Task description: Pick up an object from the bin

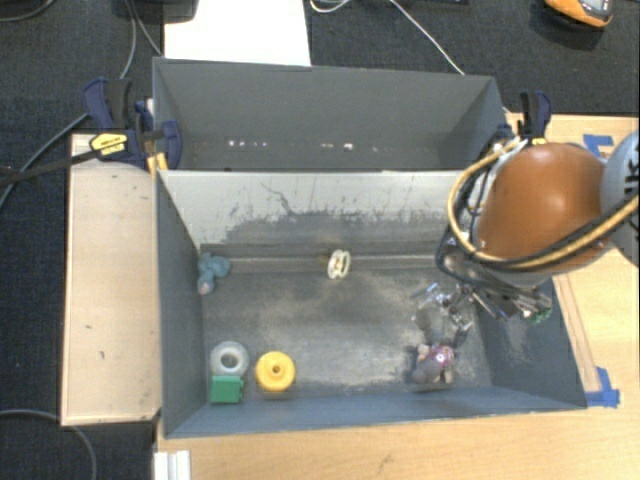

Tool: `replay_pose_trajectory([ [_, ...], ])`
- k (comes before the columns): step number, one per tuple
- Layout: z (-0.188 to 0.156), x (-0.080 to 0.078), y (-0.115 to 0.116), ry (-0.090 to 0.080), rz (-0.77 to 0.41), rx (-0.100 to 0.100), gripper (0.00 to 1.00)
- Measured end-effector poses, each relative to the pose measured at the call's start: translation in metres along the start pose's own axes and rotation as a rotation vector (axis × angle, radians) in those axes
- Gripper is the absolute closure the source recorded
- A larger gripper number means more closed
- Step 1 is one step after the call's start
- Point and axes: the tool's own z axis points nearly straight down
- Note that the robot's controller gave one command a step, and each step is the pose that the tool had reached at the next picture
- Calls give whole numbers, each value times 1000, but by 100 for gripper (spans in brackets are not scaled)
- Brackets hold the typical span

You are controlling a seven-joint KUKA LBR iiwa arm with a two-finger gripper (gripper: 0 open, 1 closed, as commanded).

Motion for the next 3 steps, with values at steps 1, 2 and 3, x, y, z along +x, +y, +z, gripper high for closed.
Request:
replay_pose_trajectory([
  [1, -10, 6, -10, -4, 37, 3, 0],
  [2, 11, 10, -15, -5, 56, 2, 0],
  [3, 42, 27, -4, -4, -55, 1, 0],
])
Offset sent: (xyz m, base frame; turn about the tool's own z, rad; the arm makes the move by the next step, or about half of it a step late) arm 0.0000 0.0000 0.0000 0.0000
